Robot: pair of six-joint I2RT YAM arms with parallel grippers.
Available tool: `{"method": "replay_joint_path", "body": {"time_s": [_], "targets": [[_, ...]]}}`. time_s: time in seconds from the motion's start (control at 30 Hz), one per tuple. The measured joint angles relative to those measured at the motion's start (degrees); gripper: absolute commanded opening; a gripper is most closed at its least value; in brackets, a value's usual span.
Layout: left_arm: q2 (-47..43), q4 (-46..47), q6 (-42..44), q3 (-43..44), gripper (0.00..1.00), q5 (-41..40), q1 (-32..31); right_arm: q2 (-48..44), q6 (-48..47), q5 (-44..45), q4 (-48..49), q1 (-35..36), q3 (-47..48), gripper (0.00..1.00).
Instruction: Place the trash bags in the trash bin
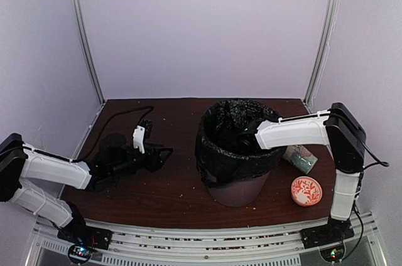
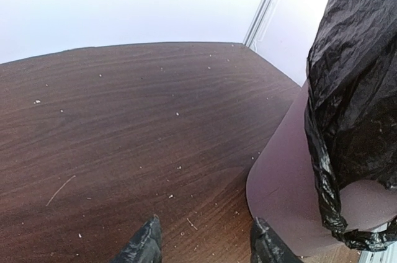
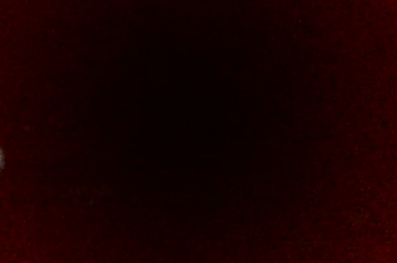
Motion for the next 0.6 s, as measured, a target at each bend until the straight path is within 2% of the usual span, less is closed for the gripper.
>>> {"method": "replay_joint_path", "body": {"time_s": [0.3,0.6], "targets": [[-1.16,-1.62,0.44,0.00,0.50,-0.98,0.00,-5.75,0.52,0.24,-2.12,0.39,2.69,0.00],[-4.57,-4.61,2.60,0.20,0.50,-1.25,0.00,-5.97,1.09,0.44,-2.29,0.42,2.95,0.00]]}}
